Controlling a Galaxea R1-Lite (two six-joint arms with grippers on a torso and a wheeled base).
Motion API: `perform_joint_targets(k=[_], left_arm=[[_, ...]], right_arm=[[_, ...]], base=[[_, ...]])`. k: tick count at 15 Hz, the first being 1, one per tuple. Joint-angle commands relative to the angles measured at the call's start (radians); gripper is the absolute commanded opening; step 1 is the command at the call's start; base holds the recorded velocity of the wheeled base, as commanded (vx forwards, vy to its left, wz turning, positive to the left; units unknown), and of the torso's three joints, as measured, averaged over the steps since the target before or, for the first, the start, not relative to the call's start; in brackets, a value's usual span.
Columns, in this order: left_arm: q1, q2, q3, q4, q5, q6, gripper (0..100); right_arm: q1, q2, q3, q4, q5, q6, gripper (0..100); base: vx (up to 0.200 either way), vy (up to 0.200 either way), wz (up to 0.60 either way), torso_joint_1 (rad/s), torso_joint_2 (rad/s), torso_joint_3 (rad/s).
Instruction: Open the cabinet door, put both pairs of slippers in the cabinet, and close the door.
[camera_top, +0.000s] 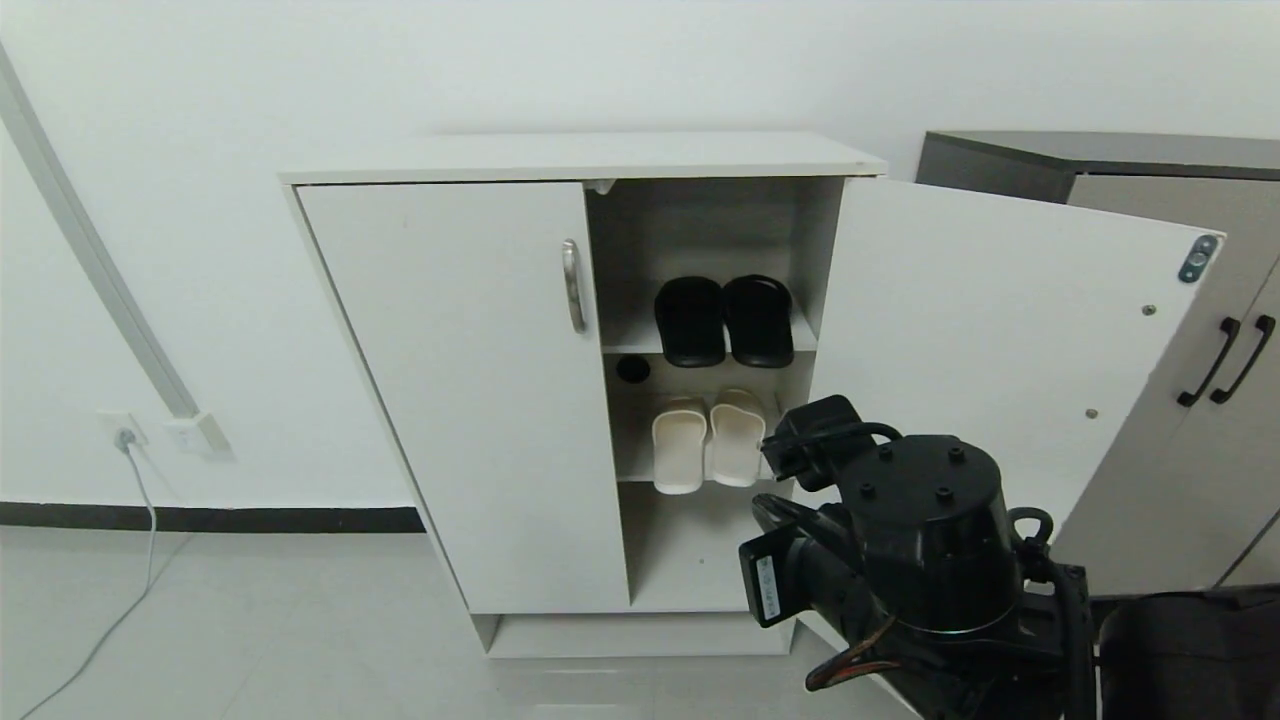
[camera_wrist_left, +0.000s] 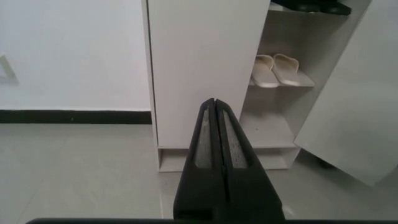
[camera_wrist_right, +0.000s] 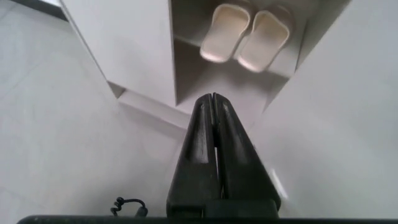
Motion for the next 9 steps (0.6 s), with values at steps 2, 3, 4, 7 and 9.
perform_joint_targets(k=[2, 3, 4, 7, 9], left_arm=[[0.001, 0.000, 0.000, 0.000, 0.000, -0.001, 0], [0.001, 0.000, 0.000, -0.002, 0.000, -0.001, 0], [-0.001, 0.001, 0.000, -0.002, 0.000, -0.001, 0], [-0.001, 0.001, 0.000, -0.002, 0.000, -0.001, 0], [-0.001, 0.000, 0.000, 0.000, 0.000, -0.002, 0]], right_arm=[[-0.012, 0.007, 0.026, -0.007, 0.017, 0.002, 0], [-0.012, 0.006, 0.043, -0.039, 0.055, 0.001, 0], [-0.013, 0.006, 0.058, -0.062, 0.073, -0.007, 0], [-0.024, 0.007, 0.072, -0.065, 0.076, -0.030, 0], [-0.024, 0.009, 0.072, -0.065, 0.075, -0.032, 0]], base=[[0.000, 0.000, 0.00, 0.000, 0.00, 0.000], [0.000, 0.000, 0.00, 0.000, 0.00, 0.000], [0.000, 0.000, 0.00, 0.000, 0.00, 0.000], [0.000, 0.000, 0.00, 0.000, 0.00, 0.000], [0.000, 0.000, 0.00, 0.000, 0.00, 0.000]])
